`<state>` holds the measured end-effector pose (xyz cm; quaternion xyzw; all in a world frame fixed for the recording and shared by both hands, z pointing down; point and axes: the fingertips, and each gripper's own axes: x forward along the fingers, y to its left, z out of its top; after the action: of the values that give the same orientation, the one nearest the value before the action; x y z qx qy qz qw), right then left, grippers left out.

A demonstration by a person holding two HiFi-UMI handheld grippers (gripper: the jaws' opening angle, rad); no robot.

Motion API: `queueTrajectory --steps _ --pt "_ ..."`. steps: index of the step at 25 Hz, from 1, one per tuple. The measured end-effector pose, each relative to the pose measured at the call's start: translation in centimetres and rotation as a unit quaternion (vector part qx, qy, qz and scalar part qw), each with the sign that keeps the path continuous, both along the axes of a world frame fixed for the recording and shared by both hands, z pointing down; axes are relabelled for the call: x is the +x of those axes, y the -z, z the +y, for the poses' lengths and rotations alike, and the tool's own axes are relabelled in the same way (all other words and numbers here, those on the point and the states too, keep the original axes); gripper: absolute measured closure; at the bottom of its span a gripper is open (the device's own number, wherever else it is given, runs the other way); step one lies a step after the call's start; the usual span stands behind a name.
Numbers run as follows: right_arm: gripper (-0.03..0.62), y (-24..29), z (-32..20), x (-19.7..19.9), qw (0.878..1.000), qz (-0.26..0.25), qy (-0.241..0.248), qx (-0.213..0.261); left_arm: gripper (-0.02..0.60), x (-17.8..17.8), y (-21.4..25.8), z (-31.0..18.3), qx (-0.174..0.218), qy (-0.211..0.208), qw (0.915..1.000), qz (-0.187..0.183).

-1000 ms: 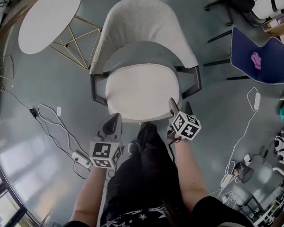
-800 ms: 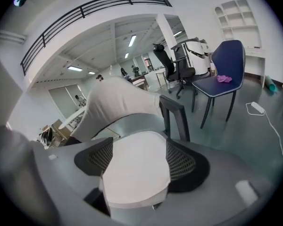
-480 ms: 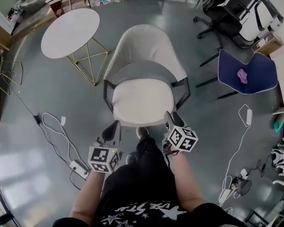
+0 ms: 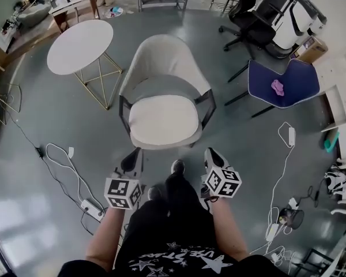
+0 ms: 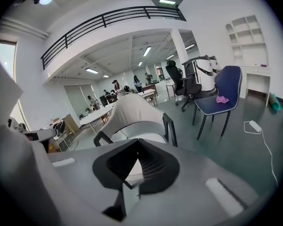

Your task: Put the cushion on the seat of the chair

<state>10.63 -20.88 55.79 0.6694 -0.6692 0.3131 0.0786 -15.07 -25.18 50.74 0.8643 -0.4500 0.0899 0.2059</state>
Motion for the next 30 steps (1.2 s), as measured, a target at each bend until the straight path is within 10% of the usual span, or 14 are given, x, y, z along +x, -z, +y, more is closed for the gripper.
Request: queueTrajectory --steps 30 --pt "0.591 8.3 12.8 2.5 0.983 -0.034 0.155 0.088 0.574 9.0 5.7 17.1 0.04 0.047 0.9979 -0.016"
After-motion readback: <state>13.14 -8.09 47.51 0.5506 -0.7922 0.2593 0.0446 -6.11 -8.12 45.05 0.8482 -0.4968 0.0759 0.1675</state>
